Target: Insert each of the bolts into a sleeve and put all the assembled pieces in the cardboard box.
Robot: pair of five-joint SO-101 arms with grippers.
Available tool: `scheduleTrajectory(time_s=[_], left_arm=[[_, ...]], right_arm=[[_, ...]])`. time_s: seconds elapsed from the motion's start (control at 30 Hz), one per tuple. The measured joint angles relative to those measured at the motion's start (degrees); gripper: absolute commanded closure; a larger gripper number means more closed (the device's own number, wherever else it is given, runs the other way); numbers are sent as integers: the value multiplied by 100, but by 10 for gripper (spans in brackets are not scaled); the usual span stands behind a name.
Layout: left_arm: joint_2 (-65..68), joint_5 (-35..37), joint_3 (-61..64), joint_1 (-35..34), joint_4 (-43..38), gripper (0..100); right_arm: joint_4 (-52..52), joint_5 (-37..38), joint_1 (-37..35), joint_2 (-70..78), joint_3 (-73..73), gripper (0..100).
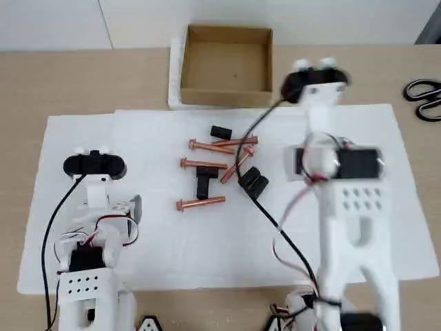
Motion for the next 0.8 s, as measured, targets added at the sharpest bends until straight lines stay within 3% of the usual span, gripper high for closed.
scheduleTrajectory(time_s=[0.63, 0.8], left_arm=[[0, 0, 0, 0, 0, 781], [0, 0, 0, 0, 0, 781]], right_arm=[[-466, 0, -659, 2136, -167, 674], [-70, 738, -686, 2180, -202, 672]])
